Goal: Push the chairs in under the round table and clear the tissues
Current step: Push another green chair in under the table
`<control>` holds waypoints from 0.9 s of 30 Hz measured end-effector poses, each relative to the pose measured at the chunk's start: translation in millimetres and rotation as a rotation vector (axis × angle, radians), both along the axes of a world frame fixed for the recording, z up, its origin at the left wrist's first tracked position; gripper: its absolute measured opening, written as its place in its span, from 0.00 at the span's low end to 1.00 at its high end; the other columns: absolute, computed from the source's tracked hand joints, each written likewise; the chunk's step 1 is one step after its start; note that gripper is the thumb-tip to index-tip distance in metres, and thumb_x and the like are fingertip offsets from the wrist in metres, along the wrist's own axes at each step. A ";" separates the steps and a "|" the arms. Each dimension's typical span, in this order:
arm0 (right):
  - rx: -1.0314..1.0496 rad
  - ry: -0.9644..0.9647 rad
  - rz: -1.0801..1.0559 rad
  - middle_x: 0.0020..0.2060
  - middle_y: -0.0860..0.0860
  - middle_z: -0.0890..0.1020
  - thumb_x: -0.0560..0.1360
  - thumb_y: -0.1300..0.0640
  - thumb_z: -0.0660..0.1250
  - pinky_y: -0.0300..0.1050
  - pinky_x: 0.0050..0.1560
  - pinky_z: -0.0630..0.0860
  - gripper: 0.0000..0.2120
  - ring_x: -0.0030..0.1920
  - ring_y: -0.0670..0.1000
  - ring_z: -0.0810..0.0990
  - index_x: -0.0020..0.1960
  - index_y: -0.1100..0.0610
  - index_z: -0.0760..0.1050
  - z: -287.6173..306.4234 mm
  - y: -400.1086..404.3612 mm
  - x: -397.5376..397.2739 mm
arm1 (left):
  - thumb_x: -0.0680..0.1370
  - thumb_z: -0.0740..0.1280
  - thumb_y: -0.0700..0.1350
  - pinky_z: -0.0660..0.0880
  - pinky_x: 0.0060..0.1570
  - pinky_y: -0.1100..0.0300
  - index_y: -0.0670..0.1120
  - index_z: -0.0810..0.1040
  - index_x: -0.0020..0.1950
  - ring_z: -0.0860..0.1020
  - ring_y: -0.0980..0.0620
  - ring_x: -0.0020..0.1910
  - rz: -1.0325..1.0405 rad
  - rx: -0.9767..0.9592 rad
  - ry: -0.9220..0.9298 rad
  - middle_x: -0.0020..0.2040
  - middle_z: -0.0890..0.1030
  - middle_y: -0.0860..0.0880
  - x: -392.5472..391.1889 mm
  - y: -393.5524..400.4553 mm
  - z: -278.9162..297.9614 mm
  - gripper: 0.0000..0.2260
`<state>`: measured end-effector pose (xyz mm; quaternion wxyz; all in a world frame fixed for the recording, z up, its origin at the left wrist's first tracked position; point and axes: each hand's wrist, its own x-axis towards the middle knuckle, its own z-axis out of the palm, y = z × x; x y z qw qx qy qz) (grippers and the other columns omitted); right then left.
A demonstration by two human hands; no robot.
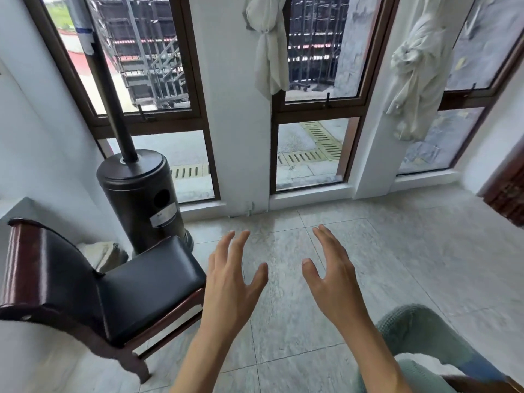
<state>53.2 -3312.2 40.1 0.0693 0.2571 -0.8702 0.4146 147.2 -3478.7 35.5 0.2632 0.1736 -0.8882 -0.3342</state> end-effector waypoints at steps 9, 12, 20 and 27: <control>0.016 -0.017 -0.218 0.77 0.42 0.60 0.80 0.53 0.62 0.17 0.60 0.48 0.26 0.74 0.37 0.55 0.76 0.48 0.60 0.8 -24.5 -84.5 | 0.76 0.68 0.54 0.65 0.68 0.54 0.59 0.62 0.74 0.62 0.52 0.74 -0.231 0.014 0.007 0.76 0.62 0.54 -127.3 -41.1 1.8 0.28; 0.000 -0.032 -0.289 0.77 0.42 0.60 0.80 0.54 0.61 0.19 0.61 0.50 0.26 0.75 0.38 0.56 0.76 0.47 0.60 -1.3 -15.5 -114.7 | 0.76 0.69 0.53 0.63 0.67 0.58 0.59 0.62 0.74 0.62 0.53 0.74 -0.318 0.025 0.008 0.76 0.62 0.54 -172.0 -35.1 -1.3 0.28; -0.068 -0.020 -0.557 0.76 0.42 0.62 0.80 0.55 0.62 0.19 0.63 0.49 0.26 0.75 0.38 0.57 0.76 0.48 0.62 -12.9 54.9 -210.0 | 0.76 0.68 0.55 0.64 0.66 0.58 0.60 0.61 0.75 0.64 0.54 0.72 -0.582 -0.014 0.018 0.75 0.63 0.55 -312.2 30.3 -4.3 0.29; -0.100 0.002 -0.798 0.76 0.41 0.60 0.80 0.54 0.62 0.18 0.64 0.46 0.27 0.75 0.36 0.54 0.77 0.50 0.60 -6.2 130.4 -258.9 | 0.76 0.68 0.54 0.65 0.69 0.55 0.59 0.61 0.75 0.64 0.54 0.73 -0.844 -0.027 0.043 0.75 0.63 0.54 -407.8 117.7 5.7 0.28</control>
